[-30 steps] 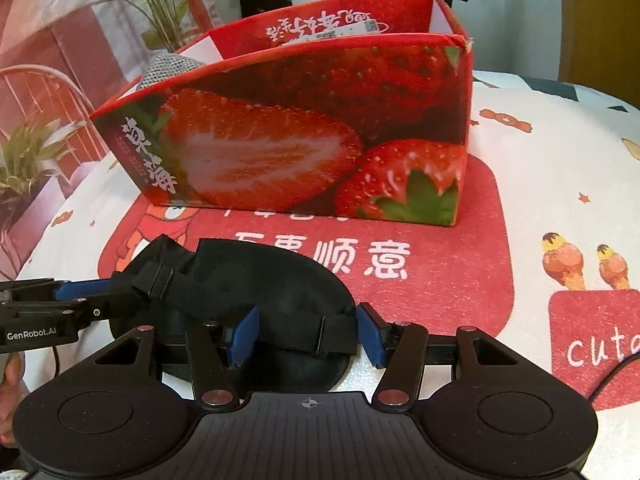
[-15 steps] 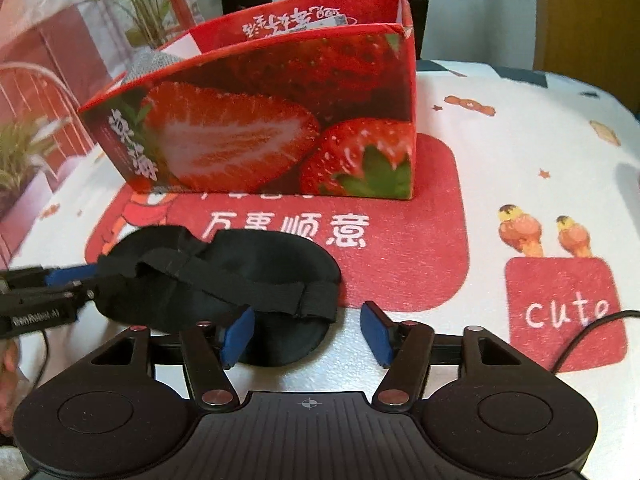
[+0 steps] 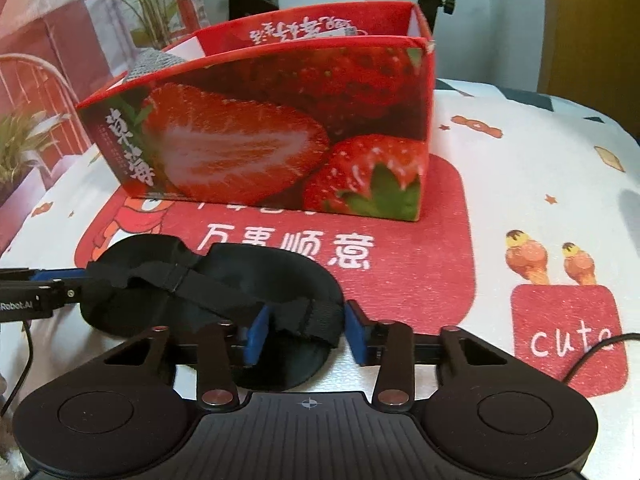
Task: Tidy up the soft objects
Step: 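Close the right gripper on the black eye mask strap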
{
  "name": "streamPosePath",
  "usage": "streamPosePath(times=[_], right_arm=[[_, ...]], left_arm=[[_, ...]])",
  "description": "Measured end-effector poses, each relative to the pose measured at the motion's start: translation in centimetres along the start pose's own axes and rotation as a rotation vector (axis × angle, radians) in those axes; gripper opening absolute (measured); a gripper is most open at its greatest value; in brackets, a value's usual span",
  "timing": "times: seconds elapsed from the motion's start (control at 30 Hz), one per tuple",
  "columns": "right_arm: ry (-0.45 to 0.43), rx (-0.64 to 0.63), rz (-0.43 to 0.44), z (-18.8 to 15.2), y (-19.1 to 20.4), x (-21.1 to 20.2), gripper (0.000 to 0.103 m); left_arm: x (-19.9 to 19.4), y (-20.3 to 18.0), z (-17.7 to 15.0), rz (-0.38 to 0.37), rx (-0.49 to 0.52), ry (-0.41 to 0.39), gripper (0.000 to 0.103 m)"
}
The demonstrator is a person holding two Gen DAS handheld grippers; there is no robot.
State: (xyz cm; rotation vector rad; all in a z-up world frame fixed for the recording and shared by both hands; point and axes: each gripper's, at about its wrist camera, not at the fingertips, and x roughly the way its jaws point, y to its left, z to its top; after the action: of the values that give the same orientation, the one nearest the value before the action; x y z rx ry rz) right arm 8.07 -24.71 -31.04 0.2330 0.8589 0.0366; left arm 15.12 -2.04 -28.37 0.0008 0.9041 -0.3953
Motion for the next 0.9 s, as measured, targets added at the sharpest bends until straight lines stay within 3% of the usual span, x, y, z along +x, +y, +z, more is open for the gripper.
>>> streamPosePath(times=[0.23, 0.27, 0.3, 0.4, 0.57, 0.7, 0.9], right_arm=[[-0.002, 0.033, 0.041, -0.1, -0.7, -0.3, 0.025], [-0.002, 0.033, 0.057, 0.0, -0.7, -0.4, 0.025], [-0.004, 0.029, 0.072, 0.0, -0.7, -0.6, 0.027], [-0.005, 0.031, 0.116, 0.3, -0.8, -1.1, 0.034], [-0.017, 0.063, 0.171, 0.7, -1.2, -1.7, 0.035], [-0.035, 0.062, 0.194, 1.1, -1.4, -2.4, 0.010], [-0.092, 0.071, 0.227, 2.4, -1.6, -3.6, 0.007]], left_arm=[[0.5, -0.4, 0.9, 0.007, -0.008, 0.043, 0.049], [0.5, -0.4, 1.0, 0.017, -0.002, 0.048, 0.043], [0.5, -0.5, 1.0, 0.029, 0.003, 0.054, 0.030], [0.3, -0.1, 1.1, 0.042, -0.009, 0.054, 0.017], [-0.2, -1.1, 1.0, 0.124, 0.071, 0.042, 0.008], [-1.0, -1.6, 1.2, 0.148, 0.083, 0.009, 0.006], [-2.8, -1.6, 1.7, 0.151, 0.067, -0.054, 0.004]])
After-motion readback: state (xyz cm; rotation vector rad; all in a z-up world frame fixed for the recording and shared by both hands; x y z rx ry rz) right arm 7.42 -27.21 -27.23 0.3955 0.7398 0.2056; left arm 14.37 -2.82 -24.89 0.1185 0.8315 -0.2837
